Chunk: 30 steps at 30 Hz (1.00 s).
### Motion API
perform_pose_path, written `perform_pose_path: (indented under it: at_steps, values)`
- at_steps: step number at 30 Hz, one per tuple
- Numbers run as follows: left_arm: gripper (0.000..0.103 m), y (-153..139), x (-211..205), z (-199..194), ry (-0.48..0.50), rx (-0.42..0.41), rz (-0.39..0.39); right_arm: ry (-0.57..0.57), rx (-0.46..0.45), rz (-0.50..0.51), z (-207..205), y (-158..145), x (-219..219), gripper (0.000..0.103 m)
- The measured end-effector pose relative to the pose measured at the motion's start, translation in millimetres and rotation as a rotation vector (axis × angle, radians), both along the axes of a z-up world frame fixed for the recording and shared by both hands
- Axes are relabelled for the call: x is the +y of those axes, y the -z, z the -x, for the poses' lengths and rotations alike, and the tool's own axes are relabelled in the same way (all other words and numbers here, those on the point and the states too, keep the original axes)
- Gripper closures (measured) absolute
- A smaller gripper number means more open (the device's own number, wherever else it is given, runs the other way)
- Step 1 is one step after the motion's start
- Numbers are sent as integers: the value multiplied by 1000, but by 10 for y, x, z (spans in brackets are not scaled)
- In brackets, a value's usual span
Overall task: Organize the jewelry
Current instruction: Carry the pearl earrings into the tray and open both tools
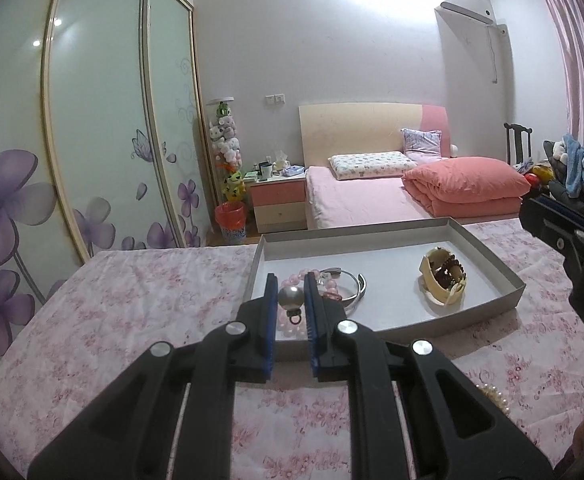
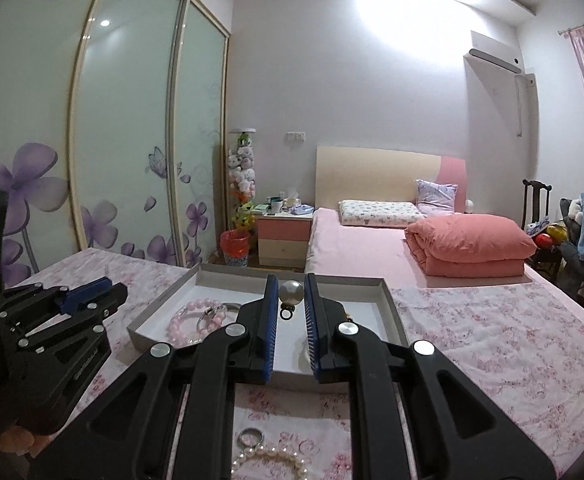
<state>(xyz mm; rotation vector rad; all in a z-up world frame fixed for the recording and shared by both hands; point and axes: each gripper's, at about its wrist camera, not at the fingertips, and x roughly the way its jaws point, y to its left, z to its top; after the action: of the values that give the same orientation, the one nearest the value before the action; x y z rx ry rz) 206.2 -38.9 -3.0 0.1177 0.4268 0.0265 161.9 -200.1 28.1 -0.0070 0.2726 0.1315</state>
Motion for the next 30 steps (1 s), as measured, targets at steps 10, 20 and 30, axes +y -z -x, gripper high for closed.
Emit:
perform_pose_path:
  at_steps: [10,20,30]
  values:
    - [89,-15,-28,-184,-6,0,10,32,-27,-6,-191,-43,2,89]
    - [89,-130,-101,-519,-17,-48,50,86,-63,-31,-542,-112,-44,89]
    - [89,119,-141,-895,0,-49,111,61,-4,-95,-863,132,-83,89]
